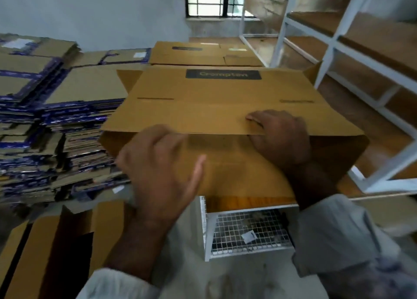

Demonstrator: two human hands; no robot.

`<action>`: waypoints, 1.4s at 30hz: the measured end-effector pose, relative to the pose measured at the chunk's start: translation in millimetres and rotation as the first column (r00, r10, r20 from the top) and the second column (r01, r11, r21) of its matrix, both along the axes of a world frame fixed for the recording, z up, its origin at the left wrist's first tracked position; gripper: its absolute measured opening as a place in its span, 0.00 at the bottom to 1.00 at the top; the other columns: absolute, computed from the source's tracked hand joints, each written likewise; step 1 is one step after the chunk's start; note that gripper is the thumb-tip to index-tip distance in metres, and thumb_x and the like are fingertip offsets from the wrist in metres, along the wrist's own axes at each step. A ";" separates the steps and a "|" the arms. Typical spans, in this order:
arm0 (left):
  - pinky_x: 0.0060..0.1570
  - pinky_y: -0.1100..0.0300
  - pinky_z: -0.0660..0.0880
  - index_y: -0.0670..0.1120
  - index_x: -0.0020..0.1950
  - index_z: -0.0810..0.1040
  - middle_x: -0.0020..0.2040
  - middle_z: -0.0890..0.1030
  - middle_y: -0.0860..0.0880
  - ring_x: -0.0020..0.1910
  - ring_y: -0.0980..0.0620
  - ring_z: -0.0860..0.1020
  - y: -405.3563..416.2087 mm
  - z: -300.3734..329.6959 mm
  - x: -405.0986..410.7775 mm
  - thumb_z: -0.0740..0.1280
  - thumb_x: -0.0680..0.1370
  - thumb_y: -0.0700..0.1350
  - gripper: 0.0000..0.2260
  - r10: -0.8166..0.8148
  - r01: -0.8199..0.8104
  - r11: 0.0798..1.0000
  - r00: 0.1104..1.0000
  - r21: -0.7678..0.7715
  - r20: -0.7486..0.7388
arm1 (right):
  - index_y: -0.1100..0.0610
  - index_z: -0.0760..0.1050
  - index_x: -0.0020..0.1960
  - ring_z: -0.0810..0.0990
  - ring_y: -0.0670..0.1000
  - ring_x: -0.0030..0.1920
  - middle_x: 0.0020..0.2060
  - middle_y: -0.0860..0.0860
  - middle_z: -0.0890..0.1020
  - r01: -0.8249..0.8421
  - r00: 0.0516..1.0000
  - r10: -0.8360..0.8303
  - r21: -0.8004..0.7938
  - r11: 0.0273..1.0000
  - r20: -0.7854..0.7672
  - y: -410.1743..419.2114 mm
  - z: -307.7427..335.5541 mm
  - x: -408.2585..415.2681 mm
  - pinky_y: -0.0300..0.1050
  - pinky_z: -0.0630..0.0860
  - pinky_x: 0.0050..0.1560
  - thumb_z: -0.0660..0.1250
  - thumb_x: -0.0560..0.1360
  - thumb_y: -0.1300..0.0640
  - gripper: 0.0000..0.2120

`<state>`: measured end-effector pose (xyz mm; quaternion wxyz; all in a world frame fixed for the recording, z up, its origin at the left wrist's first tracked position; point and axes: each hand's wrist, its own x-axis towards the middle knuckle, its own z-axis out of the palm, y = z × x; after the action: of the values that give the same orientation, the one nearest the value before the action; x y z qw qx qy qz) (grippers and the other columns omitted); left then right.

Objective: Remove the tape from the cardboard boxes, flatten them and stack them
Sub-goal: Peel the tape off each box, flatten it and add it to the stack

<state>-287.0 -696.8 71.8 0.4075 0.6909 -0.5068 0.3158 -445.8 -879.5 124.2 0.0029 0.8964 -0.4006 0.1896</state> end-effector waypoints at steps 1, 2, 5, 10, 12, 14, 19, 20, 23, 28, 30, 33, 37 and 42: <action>0.69 0.40 0.63 0.48 0.70 0.71 0.69 0.74 0.40 0.70 0.40 0.71 -14.9 11.5 -11.0 0.75 0.73 0.56 0.29 -0.088 0.079 0.984 0.995 0.157 0.049 | 0.49 0.79 0.66 0.80 0.58 0.59 0.61 0.51 0.83 -0.013 1.000 0.013 -0.007 1.000 -0.001 -0.9 -1.5 1.5 0.57 0.69 0.58 0.66 0.77 0.43 0.20; 0.71 0.42 0.60 0.49 0.74 0.69 0.74 0.71 0.43 0.75 0.43 0.67 -32.6 22.9 -17.2 0.75 0.72 0.56 0.33 -0.139 0.110 0.944 0.988 0.310 0.072 | 0.49 0.79 0.66 0.80 0.58 0.59 0.61 0.50 0.83 -0.026 1.000 0.026 -0.017 1.000 0.003 -2.0 -2.6 3.1 0.57 0.69 0.58 0.67 0.77 0.44 0.19; 0.76 0.41 0.57 0.51 0.77 0.68 0.78 0.68 0.46 0.77 0.46 0.65 -86.2 47.2 -17.8 0.72 0.76 0.50 0.30 -0.118 0.021 0.821 0.984 0.571 0.134 | 0.48 0.80 0.64 0.80 0.56 0.58 0.59 0.48 0.84 -0.044 0.998 0.046 -0.035 0.998 0.033 -7.2 -0.5 2.9 0.57 0.71 0.58 0.66 0.77 0.42 0.18; 0.60 0.47 0.77 0.57 0.70 0.74 0.66 0.79 0.52 0.61 0.48 0.79 -96.7 55.4 1.6 0.66 0.82 0.45 0.17 -0.028 -0.034 0.756 0.996 0.654 0.083 | 0.49 0.75 0.71 0.77 0.59 0.65 0.66 0.52 0.80 0.088 0.994 -0.086 0.022 0.996 -0.064 -47.0 6.4 -42.6 0.62 0.70 0.65 0.63 0.80 0.50 0.20; 0.59 0.47 0.78 0.58 0.70 0.74 0.67 0.79 0.53 0.61 0.48 0.79 -86.0 50.3 8.7 0.66 0.81 0.44 0.18 0.012 -0.044 0.763 0.999 0.645 0.053 | 0.49 0.72 0.73 0.76 0.60 0.66 0.69 0.54 0.78 0.095 0.987 -0.083 0.087 0.992 -0.141 -58.7 4.1 -54.5 0.66 0.71 0.66 0.63 0.79 0.52 0.22; 0.57 0.48 0.78 0.57 0.69 0.75 0.65 0.80 0.52 0.59 0.47 0.80 -77.3 42.3 20.8 0.68 0.80 0.43 0.19 0.087 -0.085 0.760 0.996 0.645 0.030 | 0.49 0.69 0.75 0.76 0.60 0.67 0.70 0.53 0.77 0.038 0.984 -0.018 0.110 0.993 -0.178 -54.9 -1.5 -47.9 0.65 0.71 0.67 0.63 0.80 0.51 0.23; 0.42 0.49 0.79 0.48 0.57 0.84 0.47 0.86 0.44 0.43 0.39 0.83 -44.4 7.1 69.8 0.74 0.70 0.35 0.17 0.213 -0.172 0.783 0.977 0.598 0.001 | 0.46 0.67 0.75 0.73 0.58 0.70 0.70 0.51 0.76 -0.083 0.974 0.107 0.126 0.989 -0.200 -20.9 -38.2 9.9 0.63 0.66 0.71 0.59 0.83 0.48 0.21; 0.42 0.50 0.78 0.47 0.56 0.84 0.46 0.86 0.43 0.40 0.39 0.83 -36.5 -6.4 81.2 0.73 0.69 0.33 0.18 0.224 -0.174 0.778 0.974 0.603 -0.008 | 0.46 0.67 0.75 0.73 0.58 0.69 0.69 0.51 0.76 -0.096 0.973 0.123 0.140 0.985 -0.197 -15.5 -51.0 22.7 0.62 0.65 0.70 0.58 0.83 0.48 0.20; 0.47 0.48 0.79 0.47 0.60 0.83 0.51 0.86 0.43 0.45 0.38 0.84 -14.0 -55.0 112.7 0.70 0.68 0.31 0.22 0.238 -0.147 0.711 0.970 0.688 -0.039 | 0.45 0.65 0.74 0.72 0.58 0.68 0.69 0.51 0.75 -0.130 0.962 0.177 0.220 0.967 -0.210 -0.4 -103.4 54.5 0.61 0.67 0.66 0.58 0.82 0.47 0.20; 0.66 0.50 0.74 0.53 0.77 0.70 0.76 0.73 0.49 0.71 0.44 0.74 9.7 -142.7 131.9 0.66 0.78 0.40 0.27 0.230 -0.003 0.424 0.968 0.906 -0.105 | 0.46 0.51 0.79 0.62 0.62 0.76 0.79 0.54 0.60 -0.085 0.880 0.243 0.367 0.926 -0.407 20.3 -200.8 63.3 0.70 0.65 0.70 0.51 0.76 0.27 0.38; 0.66 0.49 0.73 0.53 0.80 0.64 0.80 0.65 0.51 0.77 0.46 0.68 15.8 -177.1 131.8 0.65 0.81 0.43 0.27 0.211 0.048 0.355 0.969 0.934 -0.130 | 0.45 0.40 0.82 0.48 0.64 0.82 0.83 0.53 0.45 -0.057 0.866 0.258 0.429 0.902 -0.428 24.4 -227.2 59.2 0.73 0.50 0.75 0.39 0.67 0.16 0.52; 0.51 0.46 0.82 0.48 0.75 0.71 0.74 0.74 0.47 0.69 0.41 0.77 21.4 -214.5 130.7 0.77 0.71 0.40 0.33 0.170 0.082 0.428 0.971 0.900 -0.169 | 0.43 0.33 0.82 0.38 0.61 0.82 0.83 0.51 0.36 -0.039 0.882 0.225 0.412 0.910 -0.413 22.9 -242.9 59.7 0.72 0.40 0.76 0.31 0.62 0.15 0.55; 0.63 0.47 0.74 0.50 0.81 0.61 0.82 0.61 0.52 0.79 0.46 0.64 13.6 -217.6 124.6 0.65 0.79 0.38 0.31 0.226 0.083 0.415 0.955 0.906 -0.191 | 0.43 0.37 0.83 0.39 0.59 0.82 0.83 0.50 0.38 -0.038 0.896 0.199 0.378 0.925 -0.397 22.3 -245.1 60.8 0.70 0.39 0.76 0.39 0.71 0.18 0.48; 0.58 0.42 0.69 0.48 0.69 0.77 0.70 0.75 0.44 0.68 0.42 0.73 25.1 -215.9 108.6 0.67 0.69 0.47 0.26 0.289 -0.020 0.694 0.923 0.720 -0.253 | 0.40 0.37 0.83 0.39 0.57 0.83 0.83 0.48 0.39 -0.008 0.909 0.188 0.437 0.900 -0.372 18.7 -247.2 61.0 0.68 0.39 0.77 0.42 0.75 0.21 0.43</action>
<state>-178.3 -671.8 -144.1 0.1666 0.8786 -0.4476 0.0052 -384.8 -860.7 -123.0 -0.1196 0.9142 -0.3761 -0.0920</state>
